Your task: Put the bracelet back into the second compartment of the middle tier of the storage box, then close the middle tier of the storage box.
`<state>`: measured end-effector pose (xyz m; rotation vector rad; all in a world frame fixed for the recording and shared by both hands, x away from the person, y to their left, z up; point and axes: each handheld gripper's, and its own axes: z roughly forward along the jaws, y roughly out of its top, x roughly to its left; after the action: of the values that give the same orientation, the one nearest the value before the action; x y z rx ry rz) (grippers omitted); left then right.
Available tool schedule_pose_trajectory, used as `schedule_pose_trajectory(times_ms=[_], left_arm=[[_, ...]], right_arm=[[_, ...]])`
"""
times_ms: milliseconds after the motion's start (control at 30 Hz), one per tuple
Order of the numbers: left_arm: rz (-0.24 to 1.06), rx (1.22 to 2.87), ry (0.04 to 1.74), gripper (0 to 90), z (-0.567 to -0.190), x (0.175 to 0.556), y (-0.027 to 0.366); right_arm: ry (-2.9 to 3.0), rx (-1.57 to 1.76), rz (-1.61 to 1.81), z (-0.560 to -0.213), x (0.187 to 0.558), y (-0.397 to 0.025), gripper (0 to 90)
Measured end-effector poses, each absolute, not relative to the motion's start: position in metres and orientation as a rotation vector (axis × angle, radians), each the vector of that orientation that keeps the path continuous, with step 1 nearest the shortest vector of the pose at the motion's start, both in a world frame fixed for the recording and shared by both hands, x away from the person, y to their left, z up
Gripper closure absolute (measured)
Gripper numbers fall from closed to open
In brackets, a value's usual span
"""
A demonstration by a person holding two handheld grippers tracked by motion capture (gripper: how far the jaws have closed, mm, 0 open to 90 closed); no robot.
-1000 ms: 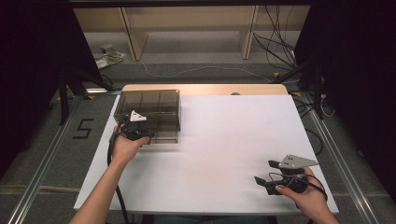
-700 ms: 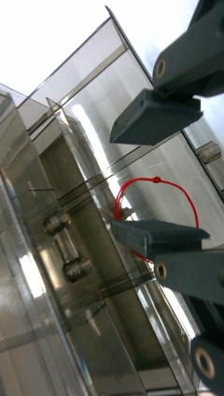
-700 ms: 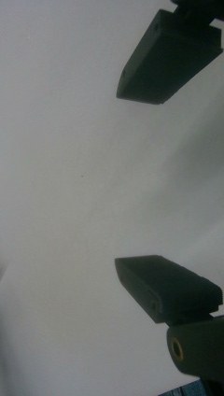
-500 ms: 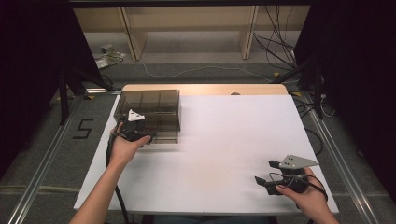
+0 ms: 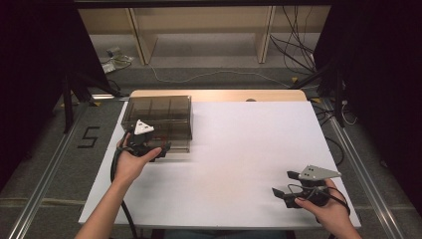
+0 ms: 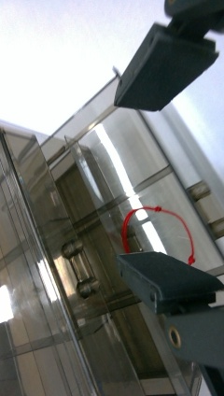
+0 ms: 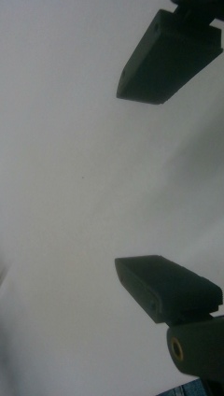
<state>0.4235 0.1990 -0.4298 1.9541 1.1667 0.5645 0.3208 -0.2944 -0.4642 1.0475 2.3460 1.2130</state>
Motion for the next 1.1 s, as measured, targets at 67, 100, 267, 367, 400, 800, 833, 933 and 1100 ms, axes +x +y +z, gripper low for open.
schedule_pose_trajectory(times_ms=[67,100,267,367,400,800,833,933,1100], left_arm=[[0.556,1.944,1.155,17.9,-0.430,0.418,0.199],[0.550,1.941,1.155,16.9,-0.431,0.416,0.198],[0.532,1.937,1.154,17.0,-0.435,0.407,0.196],[0.521,1.932,1.153,17.3,-0.438,0.401,0.196],[0.521,1.933,1.152,17.3,-0.439,0.399,0.197],[0.542,1.957,1.146,20.5,-0.445,0.395,0.202],[0.541,1.954,1.147,21.4,-0.445,0.396,0.203],[0.547,1.947,1.164,23.3,-0.446,0.397,0.206],[0.603,1.934,1.197,41.0,-0.444,0.397,0.214]], right_arm=[[2.348,1.044,1.213,-0.464,0.321,-0.294,16.3],[2.349,1.043,1.213,-0.464,0.321,-0.294,16.3],[2.348,1.050,1.212,-0.464,0.322,-0.294,16.3],[2.345,1.051,1.213,-0.464,0.322,-0.294,16.3],[2.345,1.053,1.213,-0.464,0.322,-0.294,16.3],[2.345,1.058,1.206,-0.465,0.323,-0.295,16.3],[2.348,1.059,1.204,-0.465,0.323,-0.295,16.3],[2.348,1.058,1.203,-0.465,0.324,-0.295,16.3],[2.342,1.063,1.205,-0.465,0.323,-0.295,16.3]])
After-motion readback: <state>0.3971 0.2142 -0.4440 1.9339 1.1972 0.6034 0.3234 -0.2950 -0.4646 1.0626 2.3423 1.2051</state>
